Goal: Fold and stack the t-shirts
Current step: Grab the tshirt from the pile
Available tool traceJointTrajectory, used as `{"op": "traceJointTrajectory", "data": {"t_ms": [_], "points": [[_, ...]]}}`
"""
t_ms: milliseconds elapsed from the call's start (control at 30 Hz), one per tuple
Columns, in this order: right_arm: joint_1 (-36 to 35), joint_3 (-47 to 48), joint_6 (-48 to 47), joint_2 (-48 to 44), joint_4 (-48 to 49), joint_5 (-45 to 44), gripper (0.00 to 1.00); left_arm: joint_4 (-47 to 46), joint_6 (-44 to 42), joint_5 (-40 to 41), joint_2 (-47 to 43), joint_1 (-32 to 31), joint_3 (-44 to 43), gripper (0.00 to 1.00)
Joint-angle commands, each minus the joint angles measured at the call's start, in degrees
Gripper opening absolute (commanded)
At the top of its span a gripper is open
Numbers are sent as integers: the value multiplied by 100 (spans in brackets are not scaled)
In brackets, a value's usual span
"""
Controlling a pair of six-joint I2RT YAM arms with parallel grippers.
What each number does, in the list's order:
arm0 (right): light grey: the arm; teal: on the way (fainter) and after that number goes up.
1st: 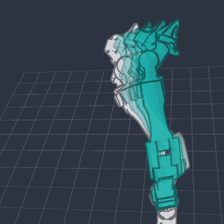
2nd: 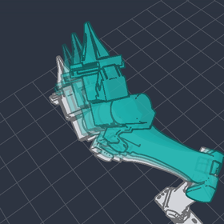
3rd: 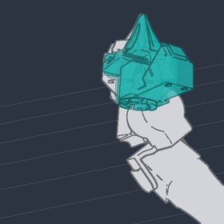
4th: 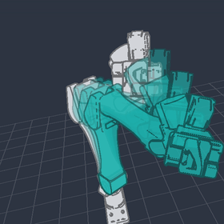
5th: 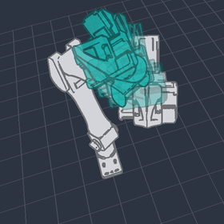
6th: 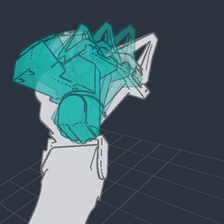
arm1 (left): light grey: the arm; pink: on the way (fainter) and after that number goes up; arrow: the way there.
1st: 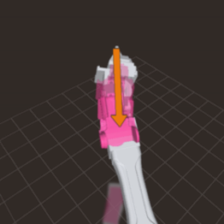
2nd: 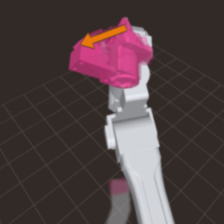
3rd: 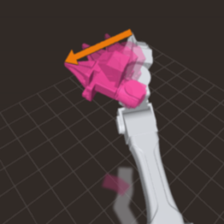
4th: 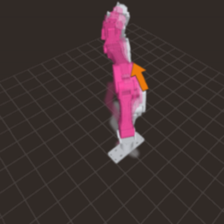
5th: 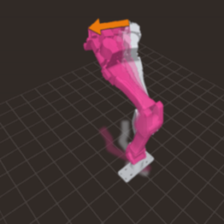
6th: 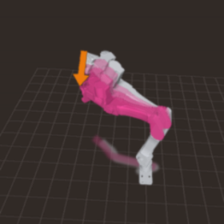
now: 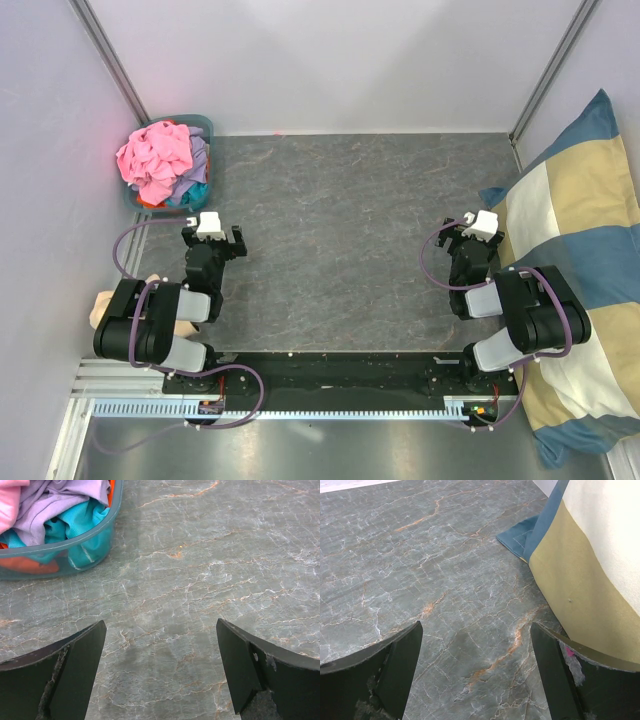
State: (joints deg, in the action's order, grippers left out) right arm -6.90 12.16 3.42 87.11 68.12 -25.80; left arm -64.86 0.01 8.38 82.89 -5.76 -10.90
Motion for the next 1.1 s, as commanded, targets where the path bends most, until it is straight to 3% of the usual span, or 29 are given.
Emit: {"op": "traceJointTrajectory", "data": {"t_ms": [0,333,433,467,667,967,1067], "points": [[4,49,80,16,193,-48,98,-282,-98,-21,-1,-13,-114,100],[13,58,80,8,184,-39,98,-246,-89,-56,-10,5,-115,100],[-22,58,158,-27,185,-362,98,-414,120,496,-498,-22,157,100],[-40,58,202,-88,89,-434,98,-170,348,1046,-676,-22,149,100],[-84,84,150,-80,88,-505,98,1791,621,1559,-1415,-57,-553,100],[-92,146,81,-150,0,-321,98,2468,1290,1078,-1776,-153,-1107,100],[-163,863,-26,-475,-1654,-223,98,2759,1169,938,-1759,-276,-1467,100]]}}
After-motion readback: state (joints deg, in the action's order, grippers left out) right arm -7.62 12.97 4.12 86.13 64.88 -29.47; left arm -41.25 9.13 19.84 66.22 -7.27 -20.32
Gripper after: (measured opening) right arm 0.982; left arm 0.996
